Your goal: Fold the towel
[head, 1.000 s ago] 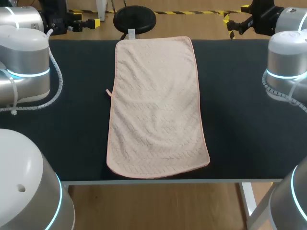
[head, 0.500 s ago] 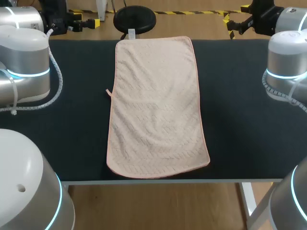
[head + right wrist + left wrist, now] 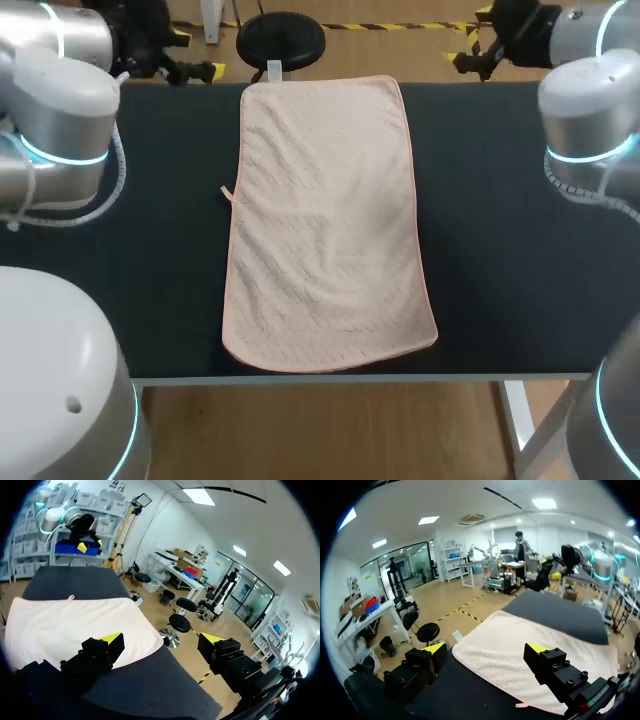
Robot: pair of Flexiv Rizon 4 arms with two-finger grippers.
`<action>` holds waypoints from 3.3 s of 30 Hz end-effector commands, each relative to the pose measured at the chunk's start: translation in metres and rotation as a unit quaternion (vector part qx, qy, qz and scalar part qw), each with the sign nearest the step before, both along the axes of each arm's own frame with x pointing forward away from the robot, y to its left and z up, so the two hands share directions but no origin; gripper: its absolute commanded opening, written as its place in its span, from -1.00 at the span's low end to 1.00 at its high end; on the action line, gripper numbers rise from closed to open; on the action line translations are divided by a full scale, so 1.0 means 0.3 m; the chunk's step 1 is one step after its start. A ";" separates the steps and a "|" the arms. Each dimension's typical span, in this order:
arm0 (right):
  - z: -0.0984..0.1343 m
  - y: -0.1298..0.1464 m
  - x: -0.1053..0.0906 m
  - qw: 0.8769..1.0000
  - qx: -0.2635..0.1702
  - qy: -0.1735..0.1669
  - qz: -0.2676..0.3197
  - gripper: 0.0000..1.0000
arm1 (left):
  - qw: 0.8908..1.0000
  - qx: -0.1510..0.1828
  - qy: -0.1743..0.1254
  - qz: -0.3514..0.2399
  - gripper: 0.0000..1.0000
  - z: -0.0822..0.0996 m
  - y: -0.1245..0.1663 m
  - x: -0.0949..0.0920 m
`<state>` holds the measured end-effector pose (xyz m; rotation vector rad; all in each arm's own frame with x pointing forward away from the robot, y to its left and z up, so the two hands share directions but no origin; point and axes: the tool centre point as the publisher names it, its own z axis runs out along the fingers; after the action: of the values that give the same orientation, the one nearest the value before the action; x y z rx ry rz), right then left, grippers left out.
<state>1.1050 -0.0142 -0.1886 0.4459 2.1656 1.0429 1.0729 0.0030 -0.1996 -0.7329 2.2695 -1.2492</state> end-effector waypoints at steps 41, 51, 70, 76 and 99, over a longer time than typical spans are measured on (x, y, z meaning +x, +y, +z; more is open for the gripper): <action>-0.077 0.208 -0.039 0.908 -0.368 0.200 0.036 1.00 | 0.917 0.302 0.106 -0.239 1.00 -0.157 0.004 -0.141; -0.158 0.237 -0.113 0.891 -0.388 0.222 0.080 1.00 | 0.897 0.332 0.125 -0.264 1.00 -0.218 -0.040 -0.180; -0.385 0.289 -0.202 0.891 -0.371 0.245 0.094 1.00 | 0.906 0.321 0.171 -0.218 1.00 -0.406 -0.146 -0.173; -0.431 0.289 -0.227 0.891 -0.363 0.258 0.086 1.00 | 0.901 0.332 0.168 -0.224 1.00 -0.471 -0.156 -0.184; -0.615 0.255 -0.257 0.880 -0.368 0.283 0.099 1.00 | 0.898 0.314 0.183 -0.248 1.00 -0.614 -0.186 -0.170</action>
<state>1.0230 0.0627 -0.3675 0.1697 2.9524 0.0890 1.0139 -0.0487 -0.3717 -0.1481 3.0513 -0.4745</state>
